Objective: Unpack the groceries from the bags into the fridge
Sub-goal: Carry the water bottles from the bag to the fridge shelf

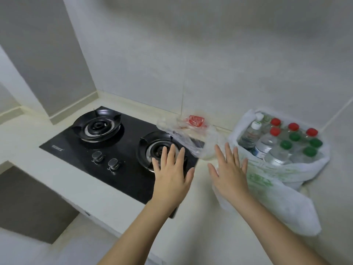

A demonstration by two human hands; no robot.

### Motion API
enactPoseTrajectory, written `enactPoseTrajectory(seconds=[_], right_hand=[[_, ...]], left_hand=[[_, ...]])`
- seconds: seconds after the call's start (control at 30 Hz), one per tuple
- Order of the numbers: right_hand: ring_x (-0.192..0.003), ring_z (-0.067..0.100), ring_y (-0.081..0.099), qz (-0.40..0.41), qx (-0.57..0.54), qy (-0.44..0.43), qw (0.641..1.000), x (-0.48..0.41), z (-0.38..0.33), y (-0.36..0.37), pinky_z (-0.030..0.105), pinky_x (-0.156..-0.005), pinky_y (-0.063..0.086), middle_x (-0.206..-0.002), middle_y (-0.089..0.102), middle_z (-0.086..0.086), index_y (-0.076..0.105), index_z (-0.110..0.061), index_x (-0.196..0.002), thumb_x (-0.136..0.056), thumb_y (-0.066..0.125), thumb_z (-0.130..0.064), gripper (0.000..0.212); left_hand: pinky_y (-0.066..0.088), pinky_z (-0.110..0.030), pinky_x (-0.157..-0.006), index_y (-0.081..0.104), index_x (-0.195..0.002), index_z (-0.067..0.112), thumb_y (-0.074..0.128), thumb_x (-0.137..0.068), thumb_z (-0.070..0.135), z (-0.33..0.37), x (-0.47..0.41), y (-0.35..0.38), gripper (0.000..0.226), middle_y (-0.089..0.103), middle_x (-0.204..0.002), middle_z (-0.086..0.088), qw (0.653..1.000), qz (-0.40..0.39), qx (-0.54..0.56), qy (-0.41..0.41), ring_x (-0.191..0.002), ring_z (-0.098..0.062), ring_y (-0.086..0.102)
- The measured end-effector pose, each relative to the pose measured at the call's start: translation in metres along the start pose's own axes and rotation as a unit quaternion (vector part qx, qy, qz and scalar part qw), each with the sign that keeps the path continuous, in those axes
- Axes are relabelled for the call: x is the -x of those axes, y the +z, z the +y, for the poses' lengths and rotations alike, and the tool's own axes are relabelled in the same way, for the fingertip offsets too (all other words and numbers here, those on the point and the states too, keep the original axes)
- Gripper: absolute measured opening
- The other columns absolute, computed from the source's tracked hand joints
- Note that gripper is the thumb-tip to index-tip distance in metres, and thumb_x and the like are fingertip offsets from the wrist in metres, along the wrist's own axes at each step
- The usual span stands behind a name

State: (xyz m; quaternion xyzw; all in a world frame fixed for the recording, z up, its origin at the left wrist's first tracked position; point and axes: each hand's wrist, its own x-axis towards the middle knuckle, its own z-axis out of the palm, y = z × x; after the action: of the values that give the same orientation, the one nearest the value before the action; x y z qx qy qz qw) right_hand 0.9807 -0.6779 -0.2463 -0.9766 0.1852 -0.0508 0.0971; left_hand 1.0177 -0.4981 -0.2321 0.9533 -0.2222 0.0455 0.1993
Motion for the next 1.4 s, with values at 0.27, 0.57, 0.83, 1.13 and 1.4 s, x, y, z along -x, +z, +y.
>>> enactPoseTrajectory(seconds=[0.27, 0.57, 0.83, 1.13, 1.4], right_hand=[[-0.151, 0.029, -0.008, 0.032, 0.07, 0.125, 0.989, -0.052, 0.085, -0.03, 0.059, -0.118, 0.005, -0.165, -0.005, 0.004, 0.001, -0.029, -0.156, -0.1, 0.025, -0.053, 0.066], [-0.146, 0.034, 0.021, 0.052, 0.112, 0.21, 0.97, -0.077, 0.173, -0.061, 0.053, -0.116, 0.022, -0.159, 0.021, 0.013, 0.019, -0.022, -0.154, -0.1, 0.038, -0.044, 0.061], [-0.083, 0.022, 0.059, 0.017, 0.206, 0.162, 0.965, -0.1, 0.192, -0.063, 0.031, -0.065, 0.037, -0.094, 0.059, 0.001, 0.052, -0.018, -0.111, -0.101, 0.033, -0.045, 0.034], [-0.077, 0.025, 0.065, 0.022, 0.173, 0.132, 0.976, -0.104, 0.202, -0.049, 0.029, -0.051, 0.038, -0.091, 0.066, 0.005, 0.043, -0.014, -0.112, -0.103, 0.036, -0.039, 0.028], [-0.074, 0.024, 0.063, 0.041, 0.138, 0.157, 0.977, -0.103, 0.2, -0.046, 0.028, -0.051, 0.04, -0.09, 0.066, 0.006, 0.042, -0.013, -0.113, -0.103, 0.036, -0.037, 0.026]], left_hand=[[-0.002, -0.057, -0.118, 0.012, -0.156, 0.022, 0.03, -0.1, 0.052, 0.048, -0.098, 0.019, 0.065, -0.001, -0.164, -0.007, 0.986, -0.051, -0.007, 0.159, -0.151, -0.027, -0.007], [0.002, -0.062, -0.116, 0.012, -0.155, 0.017, 0.032, -0.102, 0.047, 0.153, -0.19, 0.067, 0.064, 0.007, -0.163, -0.01, 0.941, -0.076, -0.079, 0.319, -0.15, -0.03, -0.001], [0.037, -0.039, -0.09, 0.042, -0.135, 0.012, 0.043, -0.097, 0.03, 0.2, -0.24, 0.106, 0.043, 0.046, -0.131, -0.011, 0.905, -0.042, -0.199, 0.374, -0.115, -0.028, 0.045], [0.038, -0.033, -0.067, 0.033, -0.139, 0.012, 0.041, -0.101, 0.035, 0.212, -0.258, 0.126, 0.044, 0.057, -0.12, -0.009, 0.933, -0.12, -0.166, 0.295, -0.1, -0.03, 0.063], [0.034, -0.038, -0.089, 0.038, -0.127, 0.011, 0.037, -0.102, 0.039, 0.21, -0.232, 0.134, 0.037, 0.069, -0.101, -0.003, 0.934, -0.05, -0.201, 0.29, -0.087, -0.024, 0.066]])
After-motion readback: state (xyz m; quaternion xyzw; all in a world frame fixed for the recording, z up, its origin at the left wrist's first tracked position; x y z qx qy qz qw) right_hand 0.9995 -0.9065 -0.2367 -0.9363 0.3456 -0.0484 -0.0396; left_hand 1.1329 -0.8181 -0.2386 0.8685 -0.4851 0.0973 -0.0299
